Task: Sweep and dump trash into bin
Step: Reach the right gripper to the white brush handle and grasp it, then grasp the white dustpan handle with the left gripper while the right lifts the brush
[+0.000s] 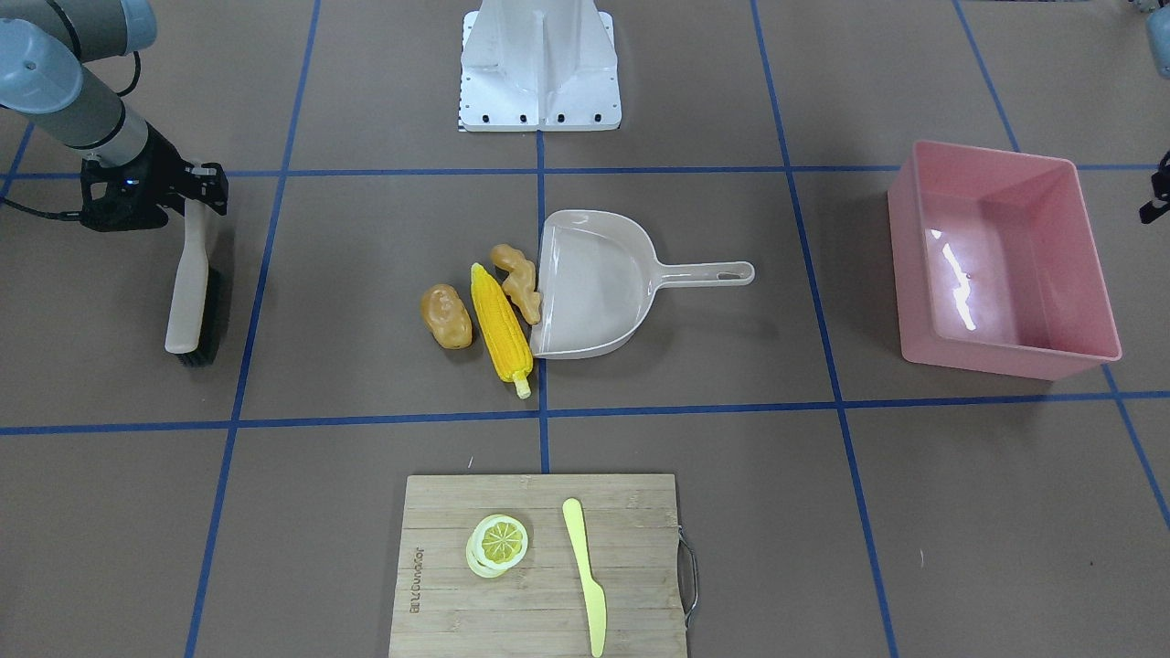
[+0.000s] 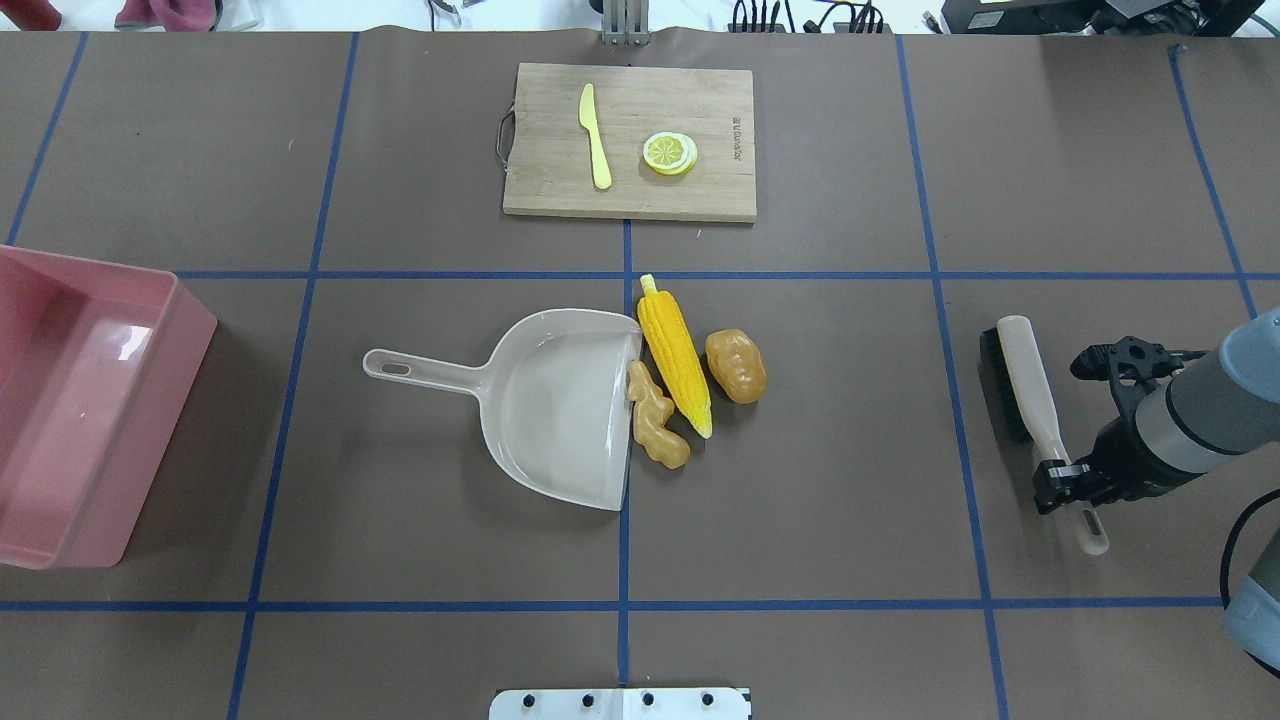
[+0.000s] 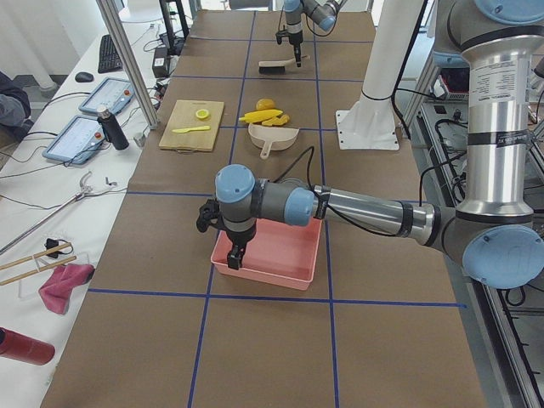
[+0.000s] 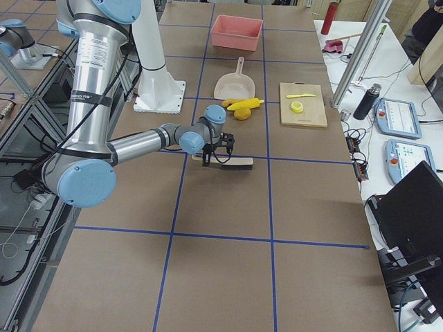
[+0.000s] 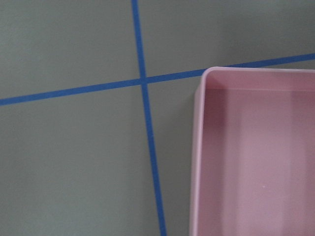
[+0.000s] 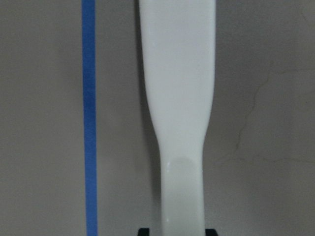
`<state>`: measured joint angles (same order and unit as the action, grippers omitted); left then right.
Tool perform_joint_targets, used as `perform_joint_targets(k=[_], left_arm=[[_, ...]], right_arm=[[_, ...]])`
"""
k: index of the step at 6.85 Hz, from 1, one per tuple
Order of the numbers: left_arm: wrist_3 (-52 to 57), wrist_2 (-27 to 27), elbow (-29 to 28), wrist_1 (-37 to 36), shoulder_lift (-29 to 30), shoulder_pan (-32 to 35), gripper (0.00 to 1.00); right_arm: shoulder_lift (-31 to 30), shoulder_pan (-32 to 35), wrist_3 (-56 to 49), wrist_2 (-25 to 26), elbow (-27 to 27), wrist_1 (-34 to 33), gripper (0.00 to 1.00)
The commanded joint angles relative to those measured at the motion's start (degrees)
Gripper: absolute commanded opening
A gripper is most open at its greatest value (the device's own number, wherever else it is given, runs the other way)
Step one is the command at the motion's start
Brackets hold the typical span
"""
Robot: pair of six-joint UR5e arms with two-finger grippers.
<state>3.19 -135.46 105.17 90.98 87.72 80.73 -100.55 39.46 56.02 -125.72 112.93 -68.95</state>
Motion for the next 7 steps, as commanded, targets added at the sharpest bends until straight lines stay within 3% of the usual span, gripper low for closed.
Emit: perform_joint_targets(k=[1, 2, 4, 5, 7], left_arm=[[0.4, 0.0, 4.7, 2.6, 3.9, -8.9, 0.99], [0.4, 0.1, 4.7, 9.7, 4.7, -12.5, 0.99], [0.4, 5.5, 6.2, 24.2, 4.7, -22.5, 0.99], [1.8, 7.3, 7.7, 25.5, 4.9, -26.9, 0.99], [17.0, 10.7, 6.5, 24.3, 9.4, -34.6, 0.99]], right_arm=[[-0.3, 0.1, 0.0, -0.2, 0.5, 0.0, 0.12], [-0.3, 0.1, -0.6, -0.2, 0.6, 0.0, 0.0], [-0.4, 2.4, -1.4, -0.4, 3.8, -2.3, 0.0], [-0.1, 5.7, -5.5, -1.4, 6.8, -7.8, 0.0], [2.3, 8.3, -12.9, -0.2, 10.9, -20.3, 0.0]])
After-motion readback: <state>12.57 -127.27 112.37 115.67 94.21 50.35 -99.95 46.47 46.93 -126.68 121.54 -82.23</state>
